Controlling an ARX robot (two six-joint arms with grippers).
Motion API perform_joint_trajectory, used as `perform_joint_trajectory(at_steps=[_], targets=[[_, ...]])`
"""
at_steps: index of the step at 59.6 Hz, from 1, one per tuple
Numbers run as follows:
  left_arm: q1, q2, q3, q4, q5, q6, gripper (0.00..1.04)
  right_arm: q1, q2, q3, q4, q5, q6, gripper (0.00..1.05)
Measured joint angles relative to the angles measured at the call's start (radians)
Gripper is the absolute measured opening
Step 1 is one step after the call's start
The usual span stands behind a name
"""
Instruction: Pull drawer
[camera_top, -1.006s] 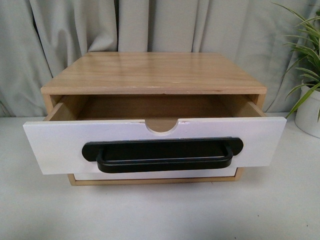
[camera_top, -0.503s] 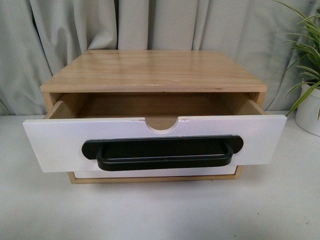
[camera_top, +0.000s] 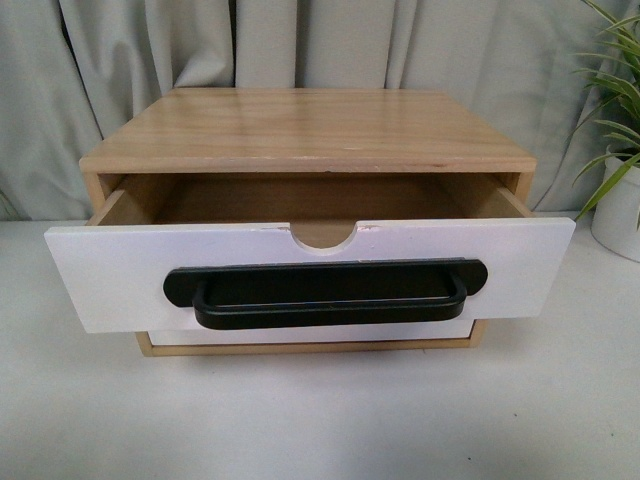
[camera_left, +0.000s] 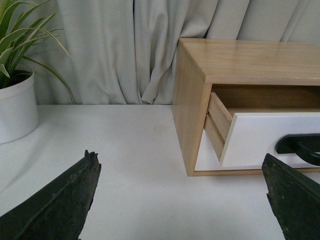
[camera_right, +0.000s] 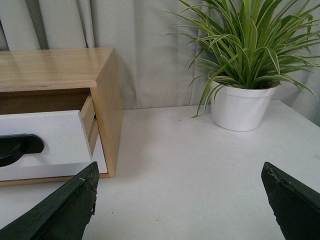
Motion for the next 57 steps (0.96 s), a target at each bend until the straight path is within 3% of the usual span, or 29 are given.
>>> perform_joint_trajectory(at_steps=[57], targets=[[0.0, 0.0, 0.0, 0.0, 0.0, 0.0, 0.98, 0.0, 0.0, 0.0, 0.0, 0.0, 0.0, 0.96]])
